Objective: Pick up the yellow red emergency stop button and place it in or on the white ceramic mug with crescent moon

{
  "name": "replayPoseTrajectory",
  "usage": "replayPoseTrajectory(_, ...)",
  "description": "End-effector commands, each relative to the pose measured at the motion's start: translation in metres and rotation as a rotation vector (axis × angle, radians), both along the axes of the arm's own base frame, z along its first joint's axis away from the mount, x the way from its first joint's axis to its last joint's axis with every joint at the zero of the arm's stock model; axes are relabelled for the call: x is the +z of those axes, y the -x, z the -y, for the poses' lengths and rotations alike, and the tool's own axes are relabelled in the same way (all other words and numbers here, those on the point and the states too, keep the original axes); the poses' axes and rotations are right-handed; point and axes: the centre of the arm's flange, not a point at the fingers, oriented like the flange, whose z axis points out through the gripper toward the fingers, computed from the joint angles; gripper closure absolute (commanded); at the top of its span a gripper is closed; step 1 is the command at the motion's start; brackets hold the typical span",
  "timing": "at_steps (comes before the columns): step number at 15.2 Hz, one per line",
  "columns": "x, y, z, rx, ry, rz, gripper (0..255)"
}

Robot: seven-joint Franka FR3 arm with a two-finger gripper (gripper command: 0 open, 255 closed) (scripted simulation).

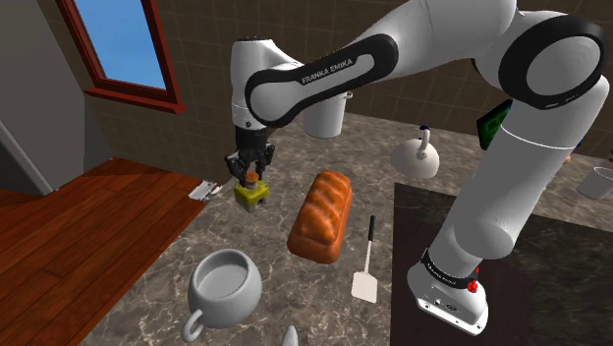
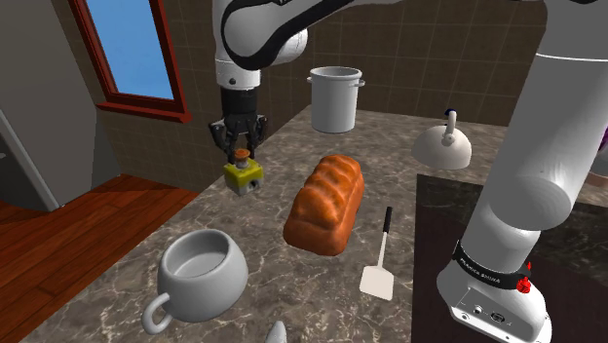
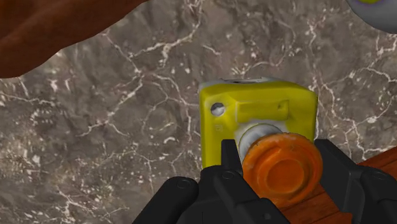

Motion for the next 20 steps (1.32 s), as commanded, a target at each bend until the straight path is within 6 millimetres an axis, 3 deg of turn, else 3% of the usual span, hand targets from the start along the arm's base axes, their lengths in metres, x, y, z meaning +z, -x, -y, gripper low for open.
replayPoseTrajectory(1, 0.011, 0.000, -0.001, 0.000, 0.000, 0.000, 255)
replayPoseTrajectory(16, 0.086, 0.000, -0.001, 0.000, 0.000, 0.000, 255)
replayPoseTrajectory(20, 0.093, 0.028, -0.045, 0.000, 0.000, 0.000, 255)
